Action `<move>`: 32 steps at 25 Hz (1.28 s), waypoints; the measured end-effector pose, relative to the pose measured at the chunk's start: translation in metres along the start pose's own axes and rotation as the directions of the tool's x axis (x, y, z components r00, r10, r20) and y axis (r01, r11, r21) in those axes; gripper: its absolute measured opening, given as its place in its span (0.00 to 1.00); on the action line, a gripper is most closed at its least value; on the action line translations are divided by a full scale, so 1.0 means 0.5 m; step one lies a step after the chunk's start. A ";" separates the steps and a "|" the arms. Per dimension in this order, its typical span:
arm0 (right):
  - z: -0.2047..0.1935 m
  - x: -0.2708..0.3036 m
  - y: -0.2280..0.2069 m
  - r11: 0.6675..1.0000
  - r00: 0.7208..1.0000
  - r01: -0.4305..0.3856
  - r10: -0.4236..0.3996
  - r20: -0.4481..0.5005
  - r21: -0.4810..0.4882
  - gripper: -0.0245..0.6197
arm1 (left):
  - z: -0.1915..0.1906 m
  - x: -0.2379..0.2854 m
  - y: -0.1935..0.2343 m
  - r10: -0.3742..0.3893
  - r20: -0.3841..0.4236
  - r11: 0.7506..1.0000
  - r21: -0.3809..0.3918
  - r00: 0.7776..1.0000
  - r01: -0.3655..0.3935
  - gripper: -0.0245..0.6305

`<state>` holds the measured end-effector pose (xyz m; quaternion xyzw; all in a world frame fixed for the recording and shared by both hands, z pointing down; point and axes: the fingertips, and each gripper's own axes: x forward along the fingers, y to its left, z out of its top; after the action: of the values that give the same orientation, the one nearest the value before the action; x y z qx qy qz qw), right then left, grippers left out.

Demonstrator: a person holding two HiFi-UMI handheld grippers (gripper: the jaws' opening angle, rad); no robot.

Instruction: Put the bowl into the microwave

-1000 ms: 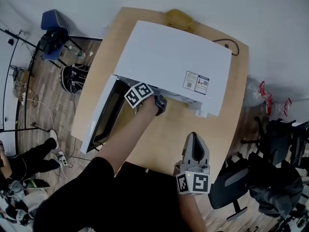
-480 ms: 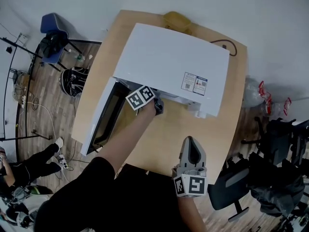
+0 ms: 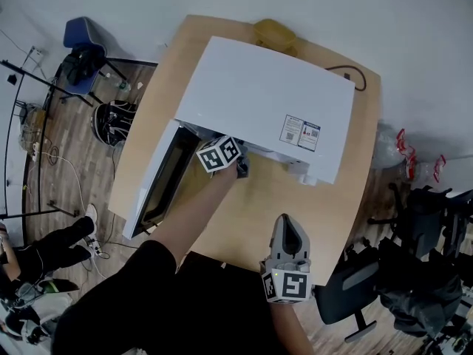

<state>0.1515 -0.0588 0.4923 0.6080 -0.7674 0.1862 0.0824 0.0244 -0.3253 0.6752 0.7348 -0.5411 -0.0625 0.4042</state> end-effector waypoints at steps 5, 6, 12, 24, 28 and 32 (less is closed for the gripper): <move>-0.009 0.001 -0.008 1.000 1.000 0.013 -0.014 -0.012 -0.014 0.13 | -0.004 0.005 0.005 0.020 -0.018 0.997 0.081 1.000 -0.019 0.59; -0.011 0.000 -0.012 1.000 1.000 0.019 -0.019 -0.015 -0.015 0.13 | -0.005 0.005 0.004 0.019 -0.023 0.996 0.092 1.000 -0.017 0.59; -0.034 0.005 -0.025 0.999 0.999 0.029 -0.031 -0.043 -0.039 0.13 | -0.013 0.000 0.005 0.035 -0.040 0.988 0.153 0.999 -0.029 0.59; -0.046 0.003 -0.012 1.000 0.998 0.015 -0.016 -0.059 -0.026 0.13 | 0.008 -0.009 0.019 0.062 0.013 0.986 0.155 0.998 -0.064 0.60; -0.050 -0.003 -0.007 1.000 0.998 0.018 -0.019 -0.064 -0.020 0.13 | 0.018 -0.017 0.015 0.039 0.037 0.988 0.147 0.999 -0.044 0.61; -0.047 -0.008 0.001 0.999 0.998 0.016 -0.018 -0.062 -0.031 0.13 | 0.015 -0.033 0.009 0.017 0.028 0.989 0.145 0.999 -0.021 0.61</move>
<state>0.1499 -0.0459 0.5125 0.6070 -0.7620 0.1925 0.1173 0.0102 -0.3156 0.6675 0.7563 -0.5564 -0.0289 0.3429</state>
